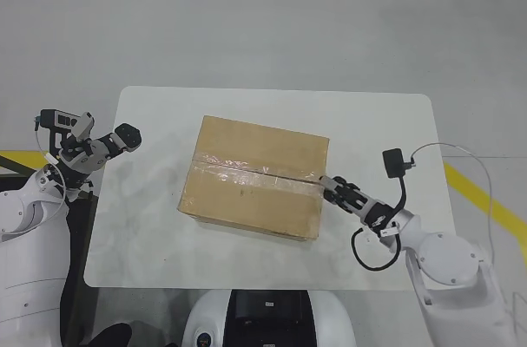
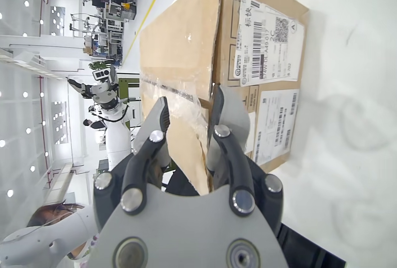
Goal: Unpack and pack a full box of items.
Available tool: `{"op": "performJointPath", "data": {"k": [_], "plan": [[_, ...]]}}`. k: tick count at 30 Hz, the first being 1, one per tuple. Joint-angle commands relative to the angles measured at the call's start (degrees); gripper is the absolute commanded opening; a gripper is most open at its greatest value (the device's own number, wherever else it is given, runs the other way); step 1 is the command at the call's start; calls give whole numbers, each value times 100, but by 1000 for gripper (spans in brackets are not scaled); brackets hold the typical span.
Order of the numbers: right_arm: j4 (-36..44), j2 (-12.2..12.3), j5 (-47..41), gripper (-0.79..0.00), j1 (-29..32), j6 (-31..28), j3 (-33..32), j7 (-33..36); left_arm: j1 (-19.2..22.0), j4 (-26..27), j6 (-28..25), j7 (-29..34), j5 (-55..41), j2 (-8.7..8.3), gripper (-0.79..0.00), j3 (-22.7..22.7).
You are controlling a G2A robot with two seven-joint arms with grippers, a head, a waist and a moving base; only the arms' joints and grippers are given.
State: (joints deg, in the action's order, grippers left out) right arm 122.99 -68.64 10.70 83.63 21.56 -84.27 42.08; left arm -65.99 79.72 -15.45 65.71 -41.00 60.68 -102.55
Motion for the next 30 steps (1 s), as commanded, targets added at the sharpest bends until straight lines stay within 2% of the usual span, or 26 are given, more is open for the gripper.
{"op": "performJointPath", "data": {"k": [1, 3, 6, 13, 20, 28, 30], "plan": [[28, 13, 101, -554, 8, 61, 1, 6, 0, 0, 0, 0, 0, 0, 0, 0], [55, 28, 175, -594, 15, 115, -1, 30, 0, 0, 0, 0, 0, 0, 0, 0], [66, 41, 192, -779, 14, 125, -18, 37, 0, 0, 0, 0, 0, 0, 0, 0], [71, 70, 117, -785, -5, 44, -51, 67, 0, 0, 0, 0, 0, 0, 0, 0], [211, 91, 96, -785, 105, -238, -218, -230, 0, 0, 0, 0, 0, 0, 0, 0], [5, 129, 156, -785, 196, -98, -208, -90, 0, 0, 0, 0, 0, 0, 0, 0], [-24, 133, 132, -736, 182, -93, -178, -57, 0, 0, 0, 0, 0, 0, 0, 0]]}}
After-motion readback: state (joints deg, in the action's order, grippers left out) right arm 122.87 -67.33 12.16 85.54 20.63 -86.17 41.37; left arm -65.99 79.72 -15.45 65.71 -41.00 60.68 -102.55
